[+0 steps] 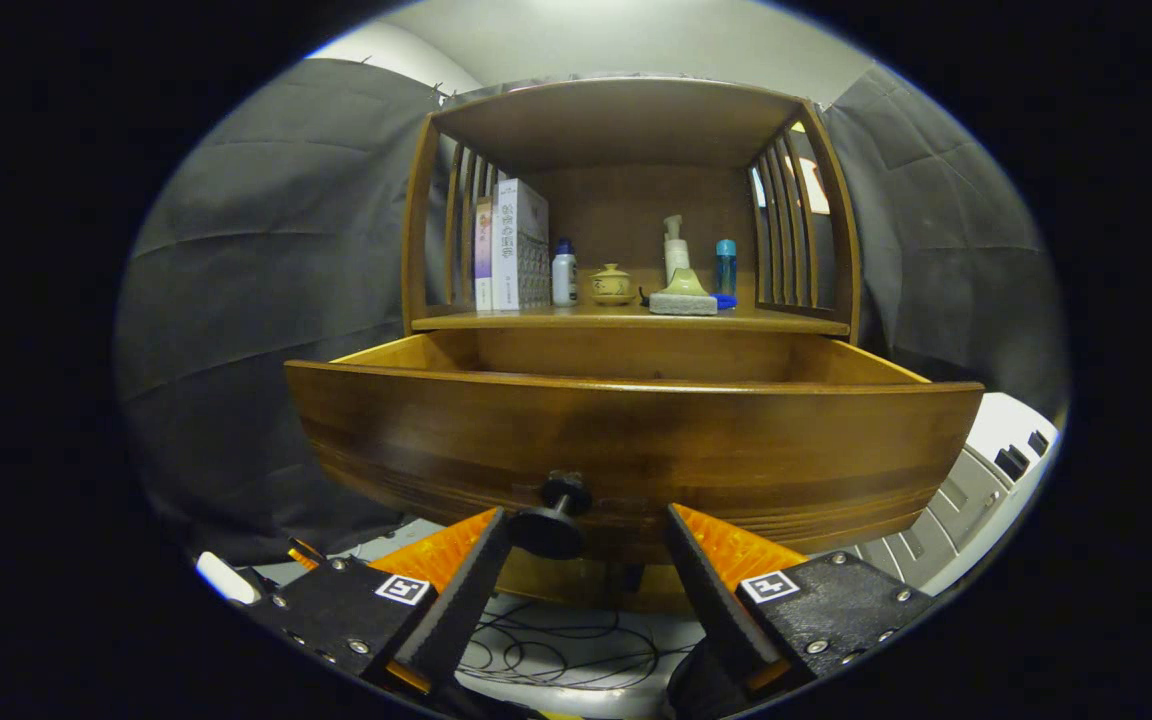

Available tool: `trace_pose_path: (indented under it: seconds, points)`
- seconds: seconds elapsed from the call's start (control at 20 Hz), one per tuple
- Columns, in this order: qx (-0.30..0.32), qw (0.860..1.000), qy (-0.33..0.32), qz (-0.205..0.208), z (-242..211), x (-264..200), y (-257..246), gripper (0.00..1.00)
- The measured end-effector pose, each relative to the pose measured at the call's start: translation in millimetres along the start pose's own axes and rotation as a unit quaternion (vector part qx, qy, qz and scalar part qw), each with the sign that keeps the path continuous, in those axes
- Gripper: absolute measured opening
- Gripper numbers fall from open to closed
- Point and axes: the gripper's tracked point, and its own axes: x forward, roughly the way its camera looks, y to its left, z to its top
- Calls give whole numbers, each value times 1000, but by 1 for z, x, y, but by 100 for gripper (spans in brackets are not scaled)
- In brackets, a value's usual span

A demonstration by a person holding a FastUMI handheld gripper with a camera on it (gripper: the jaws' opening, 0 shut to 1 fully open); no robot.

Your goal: Pull open the drawer, take out the items inside it, and place them on the countertop above the cabinet.

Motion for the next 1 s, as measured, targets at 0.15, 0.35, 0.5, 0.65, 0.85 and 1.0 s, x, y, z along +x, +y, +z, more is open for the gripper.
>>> trace_pose_path:
  seconds: [0.15, 0.35, 0.5, 0.65, 0.85, 1.0]
  points:
    - [12, 1000, 4, -28, -6, 7, -5, 93]
    - [12, 999, -3, -38, -6, 8, -6, 93]
    - [13, 998, -7, -57, -3, 13, -13, 93]
    - [13, 998, -13, -62, -2, 15, -13, 93]
    - [18, 998, -16, -63, 2, 25, -14, 93]
    - [20, 997, -19, -65, 8, 38, -15, 93]
